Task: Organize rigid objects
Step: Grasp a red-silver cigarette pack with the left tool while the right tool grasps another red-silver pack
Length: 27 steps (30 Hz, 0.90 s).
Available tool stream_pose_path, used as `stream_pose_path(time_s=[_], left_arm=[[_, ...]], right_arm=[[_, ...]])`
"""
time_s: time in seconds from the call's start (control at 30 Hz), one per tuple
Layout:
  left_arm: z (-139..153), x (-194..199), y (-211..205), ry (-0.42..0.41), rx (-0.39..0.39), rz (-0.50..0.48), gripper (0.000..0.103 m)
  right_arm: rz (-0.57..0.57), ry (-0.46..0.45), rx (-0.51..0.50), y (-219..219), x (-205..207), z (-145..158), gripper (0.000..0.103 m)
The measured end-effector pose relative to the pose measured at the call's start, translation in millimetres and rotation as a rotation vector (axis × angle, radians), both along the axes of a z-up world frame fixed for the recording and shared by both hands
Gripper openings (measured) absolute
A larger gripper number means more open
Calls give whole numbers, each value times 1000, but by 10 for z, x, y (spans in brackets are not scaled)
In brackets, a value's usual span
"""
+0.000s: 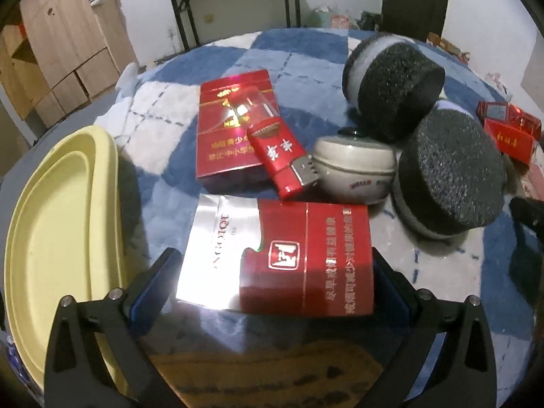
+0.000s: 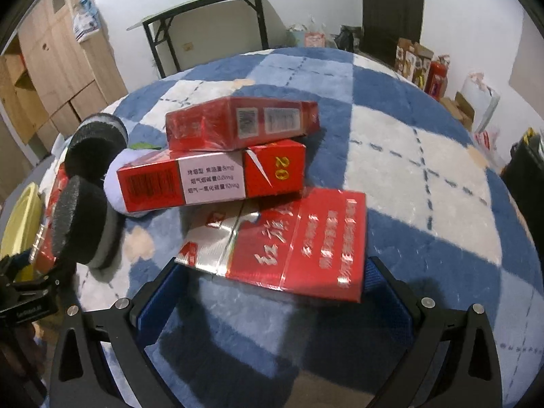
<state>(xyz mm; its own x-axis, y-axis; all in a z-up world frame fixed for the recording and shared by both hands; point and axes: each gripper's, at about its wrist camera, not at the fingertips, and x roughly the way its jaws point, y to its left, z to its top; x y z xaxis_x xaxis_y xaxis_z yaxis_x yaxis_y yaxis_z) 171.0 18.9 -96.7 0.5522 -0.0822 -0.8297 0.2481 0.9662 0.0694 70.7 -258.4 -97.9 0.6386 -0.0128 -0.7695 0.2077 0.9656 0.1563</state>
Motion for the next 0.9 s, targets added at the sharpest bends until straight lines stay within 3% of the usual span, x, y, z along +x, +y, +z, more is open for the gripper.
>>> stream_pose_path(time_s=[0.07,0.17,0.37,0.53,0.57,0.6,0.63,0.8,0.9], left_arm=[[19,-23,-15,-17,-2,16,90],[24,-51,-50,-4,-3,52,90],[126,-265,-66,-21,9,73,90],[403,-539,-35,-60,9,60,90],[449,-577,-16,-59,3,61,90],[519,-631,16,-62,0,67,90],[569,-667,37,-71,1,74,90],[799,-822,204,-95,-57,116,90],[874,-920,238,-109,-66,131,90]], right_arm=[[13,4,-26,31,41,-27,102],[28,-8,-65,53,44,-38,94],[36,-18,-60,18,-113,4,93],[10,-19,-31,-56,-427,150,93],[14,-21,-28,-62,-505,195,84],[21,-19,-30,-69,-554,232,55],[43,1,-42,-55,-606,265,45],[91,47,-51,-48,-764,249,43],[76,54,25,-160,-797,167,41]])
